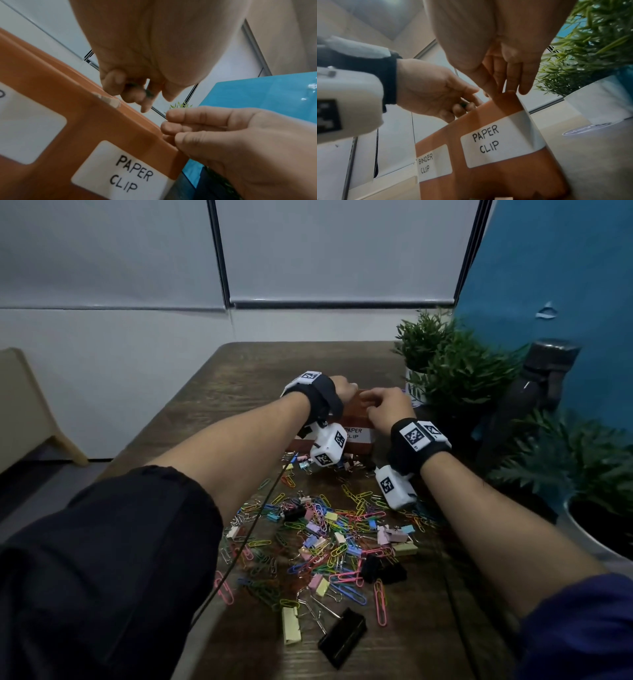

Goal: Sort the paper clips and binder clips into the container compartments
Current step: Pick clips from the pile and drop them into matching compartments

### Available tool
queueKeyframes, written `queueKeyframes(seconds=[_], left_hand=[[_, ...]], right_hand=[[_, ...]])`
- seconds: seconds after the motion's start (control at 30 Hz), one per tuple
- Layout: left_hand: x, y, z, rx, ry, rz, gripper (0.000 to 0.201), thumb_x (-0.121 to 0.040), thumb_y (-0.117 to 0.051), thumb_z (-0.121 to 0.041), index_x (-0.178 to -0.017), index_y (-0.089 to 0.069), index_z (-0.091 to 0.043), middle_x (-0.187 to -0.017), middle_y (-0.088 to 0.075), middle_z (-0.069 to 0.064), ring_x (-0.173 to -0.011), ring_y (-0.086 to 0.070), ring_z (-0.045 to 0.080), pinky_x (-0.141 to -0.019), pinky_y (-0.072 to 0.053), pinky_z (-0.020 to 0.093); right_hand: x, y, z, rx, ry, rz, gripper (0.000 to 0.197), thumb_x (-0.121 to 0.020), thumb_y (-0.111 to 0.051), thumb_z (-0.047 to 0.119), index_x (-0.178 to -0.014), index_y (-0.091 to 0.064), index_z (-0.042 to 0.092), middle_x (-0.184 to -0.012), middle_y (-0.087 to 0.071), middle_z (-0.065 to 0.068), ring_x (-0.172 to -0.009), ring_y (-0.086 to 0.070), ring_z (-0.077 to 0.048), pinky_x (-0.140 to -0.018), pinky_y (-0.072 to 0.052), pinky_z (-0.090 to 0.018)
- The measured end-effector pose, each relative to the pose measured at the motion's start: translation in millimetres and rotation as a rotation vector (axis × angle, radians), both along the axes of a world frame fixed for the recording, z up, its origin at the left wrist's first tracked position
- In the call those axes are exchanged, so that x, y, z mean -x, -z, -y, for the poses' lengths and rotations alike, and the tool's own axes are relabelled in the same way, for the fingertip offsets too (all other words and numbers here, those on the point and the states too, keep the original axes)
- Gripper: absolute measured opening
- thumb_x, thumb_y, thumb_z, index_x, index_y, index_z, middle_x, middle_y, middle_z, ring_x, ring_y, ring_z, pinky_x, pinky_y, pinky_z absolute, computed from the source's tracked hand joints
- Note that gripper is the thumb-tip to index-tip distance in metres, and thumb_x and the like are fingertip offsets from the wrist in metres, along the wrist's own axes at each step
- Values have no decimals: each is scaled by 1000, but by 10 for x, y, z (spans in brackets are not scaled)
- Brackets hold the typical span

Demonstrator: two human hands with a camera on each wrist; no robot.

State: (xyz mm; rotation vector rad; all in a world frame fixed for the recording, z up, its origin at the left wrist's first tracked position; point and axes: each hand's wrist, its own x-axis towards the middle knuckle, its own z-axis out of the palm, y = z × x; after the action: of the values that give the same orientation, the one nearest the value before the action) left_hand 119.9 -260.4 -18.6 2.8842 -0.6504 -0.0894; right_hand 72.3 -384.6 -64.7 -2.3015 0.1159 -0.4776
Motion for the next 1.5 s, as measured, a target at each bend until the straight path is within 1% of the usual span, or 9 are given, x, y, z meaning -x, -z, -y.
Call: queueKeyframes(seconds=[0.07,0.27,0.37,0.57,0.7,1.0,1.13,1.27,1.5], left_hand=[[80,-13,39,-44,81,30,40,-104,-38,-23,-132,-53,2,-133,-57,20,-122,-55,35,-84,-49,34],[410,-228,-251,125,91,45,35,-102,-43,-23,-131,-58,-9,-133,-58,11,-120,-54,28,-98,-43,33],[656,-277,-612,177,94,177,30,-97,-53,-32,-122,-66,-21,-120,-66,1,-109,-59,19,-90,-45,27],[1492,-80,-1648,10,135,74,6,-87,-69,-31,-90,-71,-26,-75,-62,-18,-70,-58,1,-63,-40,20],[1751,222,-2241,-126,51,-76,12,-81,-75,-27,-92,-72,-25,-77,-69,-13,-73,-63,5,-65,-44,19],[1766,586,-2501,-117,11,-90,20,-77,-80,-26,-95,-75,-21,-89,-73,-7,-82,-67,11,-74,-54,27],[1776,614,-2467,-62,48,-83,10,-77,-78,-19,-86,-74,-20,-76,-70,-12,-74,-66,6,-64,-49,19],[1798,613,-2462,-43,51,-108,8,-76,-75,-18,-82,-73,-21,-75,-72,-9,-74,-68,9,-70,-56,26],[1714,469,-2607,68,32,-206,15,-77,-80,-32,-87,-71,-25,-81,-73,-12,-74,-67,4,-71,-50,23]], right_hand=[[45,-13,-10,2,-2,2,38,-87,-55,-2,-119,-71,13,-107,-74,-3,-105,-66,-16,-97,-52,-32],[314,-116,-25,17,-69,10,37,-88,-60,0,-122,-68,13,-107,-73,-2,-102,-66,-13,-91,-53,-27],[570,-144,-119,46,-132,20,31,-87,-70,8,-117,-71,17,-101,-73,3,-97,-66,-9,-90,-53,-26],[1269,-210,-631,279,-429,-145,22,-82,-79,24,-104,-75,26,-97,-72,11,-90,-65,-2,-82,-49,-20],[1580,-173,-1070,569,-613,-311,28,-84,-77,31,-111,-72,30,-100,-70,11,-93,-64,-5,-81,-49,-21],[1279,-65,-1466,832,-482,-461,47,-76,-83,24,-120,-68,27,-112,-68,1,-97,-65,-18,-86,-58,-35],[1189,-7,-1428,837,-451,-497,35,-77,-82,22,-112,-74,25,-109,-68,-1,-94,-65,-18,-76,-56,-30],[1172,45,-1398,798,-449,-491,28,-75,-85,27,-101,-76,21,-93,-67,2,-83,-63,-14,-56,-46,-22],[1067,-82,-1307,641,-474,-487,18,-77,-83,34,-91,-75,25,-83,-71,8,-76,-66,-6,-59,-48,-20]])
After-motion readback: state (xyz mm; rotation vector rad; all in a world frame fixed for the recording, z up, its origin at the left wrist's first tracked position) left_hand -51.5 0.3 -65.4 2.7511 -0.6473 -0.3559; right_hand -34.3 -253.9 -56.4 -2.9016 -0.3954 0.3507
